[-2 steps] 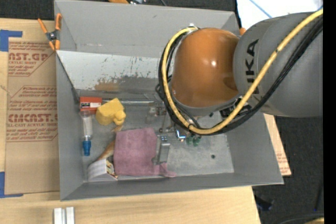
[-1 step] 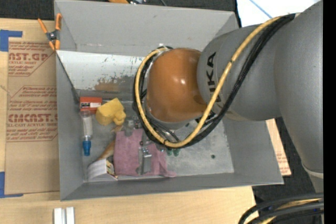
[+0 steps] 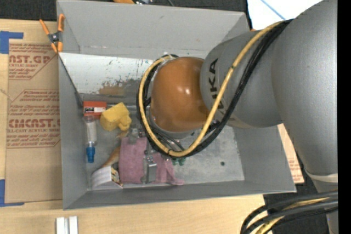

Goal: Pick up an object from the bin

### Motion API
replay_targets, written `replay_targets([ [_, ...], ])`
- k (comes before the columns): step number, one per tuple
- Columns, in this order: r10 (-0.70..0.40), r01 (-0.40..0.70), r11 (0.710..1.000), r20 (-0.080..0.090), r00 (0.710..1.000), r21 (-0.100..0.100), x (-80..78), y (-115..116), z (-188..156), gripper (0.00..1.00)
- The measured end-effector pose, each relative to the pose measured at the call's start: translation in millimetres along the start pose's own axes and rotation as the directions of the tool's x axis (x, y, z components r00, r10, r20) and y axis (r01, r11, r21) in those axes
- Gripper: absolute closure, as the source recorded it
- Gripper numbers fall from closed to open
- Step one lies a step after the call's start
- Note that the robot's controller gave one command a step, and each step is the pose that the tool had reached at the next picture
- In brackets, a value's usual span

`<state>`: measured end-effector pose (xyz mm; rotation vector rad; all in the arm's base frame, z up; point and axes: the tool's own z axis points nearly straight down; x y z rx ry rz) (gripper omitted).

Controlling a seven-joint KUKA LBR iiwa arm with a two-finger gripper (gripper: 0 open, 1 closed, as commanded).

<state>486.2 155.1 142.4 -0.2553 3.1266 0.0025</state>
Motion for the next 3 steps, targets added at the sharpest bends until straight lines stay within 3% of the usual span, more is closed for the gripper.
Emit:
replay_targets([
  [1,-0.367,0.367,0.93,0.012,0.93,0.0,-2.1,-2.3,67.6,0.0],
  [3,-0.329,0.329,0.944,0.015,0.944,-0.001,-2.0,5.5,61.6,0.0],
])
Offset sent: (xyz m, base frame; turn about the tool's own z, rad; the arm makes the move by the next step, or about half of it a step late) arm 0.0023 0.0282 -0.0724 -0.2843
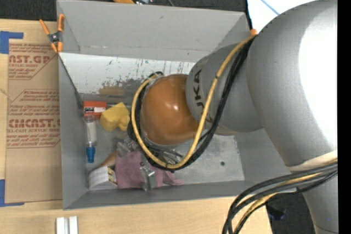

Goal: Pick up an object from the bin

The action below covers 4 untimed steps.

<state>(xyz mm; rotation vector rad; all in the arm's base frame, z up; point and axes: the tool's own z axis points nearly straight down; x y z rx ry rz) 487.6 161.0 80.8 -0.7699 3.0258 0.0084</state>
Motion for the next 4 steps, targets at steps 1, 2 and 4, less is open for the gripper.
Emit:
replay_targets([
  [1,-0.405,0.405,0.914,0.005,0.914,0.003,8.1,-5,9,1.0],
  [2,-0.405,0.405,0.914,0.005,0.914,0.003,8.2,-5,9,1.0],
  [4,-0.617,0.617,0.787,0.008,0.787,0.003,31.4,-39,10,1.0],
])
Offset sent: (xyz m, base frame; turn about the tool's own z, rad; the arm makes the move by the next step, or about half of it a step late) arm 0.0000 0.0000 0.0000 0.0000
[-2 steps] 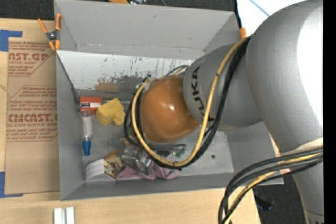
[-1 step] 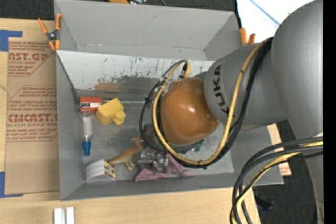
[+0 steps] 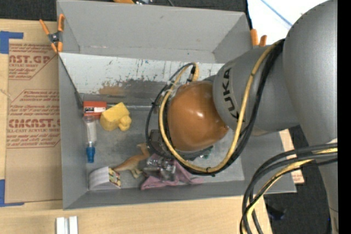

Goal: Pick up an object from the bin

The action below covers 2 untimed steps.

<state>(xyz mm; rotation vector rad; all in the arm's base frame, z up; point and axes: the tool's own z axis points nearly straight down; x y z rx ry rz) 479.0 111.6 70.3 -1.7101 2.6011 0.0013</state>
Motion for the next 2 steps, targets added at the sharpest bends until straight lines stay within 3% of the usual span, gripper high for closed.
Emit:
replay_targets([
  [1,0.0,0.0,1.0,0.0,1.0,0.0,0.0,0,0,1.0],
  [2,-0.001,0.001,1.0,0.003,1.0,-0.002,-1.9,-8,-97,1.0],
])
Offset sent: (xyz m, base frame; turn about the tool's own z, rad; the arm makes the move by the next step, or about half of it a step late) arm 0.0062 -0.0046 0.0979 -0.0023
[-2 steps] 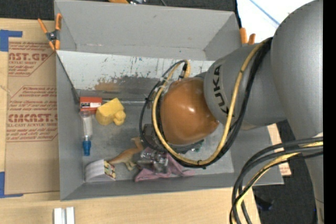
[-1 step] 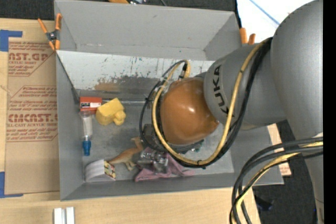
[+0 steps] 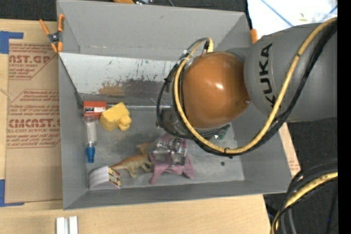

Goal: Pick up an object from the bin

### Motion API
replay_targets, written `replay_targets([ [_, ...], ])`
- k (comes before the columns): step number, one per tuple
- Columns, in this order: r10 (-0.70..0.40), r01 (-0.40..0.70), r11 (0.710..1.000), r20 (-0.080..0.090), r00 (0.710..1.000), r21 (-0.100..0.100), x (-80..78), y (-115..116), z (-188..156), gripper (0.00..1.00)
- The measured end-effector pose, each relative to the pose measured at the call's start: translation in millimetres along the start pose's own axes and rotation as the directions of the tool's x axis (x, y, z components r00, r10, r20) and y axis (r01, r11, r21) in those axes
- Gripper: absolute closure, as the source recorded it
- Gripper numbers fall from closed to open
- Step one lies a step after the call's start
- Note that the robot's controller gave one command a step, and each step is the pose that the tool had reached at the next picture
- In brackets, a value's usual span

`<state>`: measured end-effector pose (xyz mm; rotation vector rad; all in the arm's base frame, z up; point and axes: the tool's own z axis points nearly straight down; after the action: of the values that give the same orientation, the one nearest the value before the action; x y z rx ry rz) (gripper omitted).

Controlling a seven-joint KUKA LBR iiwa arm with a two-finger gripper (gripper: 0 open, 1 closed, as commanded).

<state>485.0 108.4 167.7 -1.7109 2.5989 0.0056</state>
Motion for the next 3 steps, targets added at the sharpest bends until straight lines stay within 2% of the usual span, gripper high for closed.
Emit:
replay_targets([
  [1,0.0,0.0,1.0,0.0,1.0,0.0,0.0,0,0,1.0],
  [2,0.009,-0.009,1.0,0.004,1.0,-0.001,-21.7,5,-1,1.0],
  [3,0.016,-0.016,1.0,0.0,1.0,-0.005,-35.6,8,62,1.0],
])
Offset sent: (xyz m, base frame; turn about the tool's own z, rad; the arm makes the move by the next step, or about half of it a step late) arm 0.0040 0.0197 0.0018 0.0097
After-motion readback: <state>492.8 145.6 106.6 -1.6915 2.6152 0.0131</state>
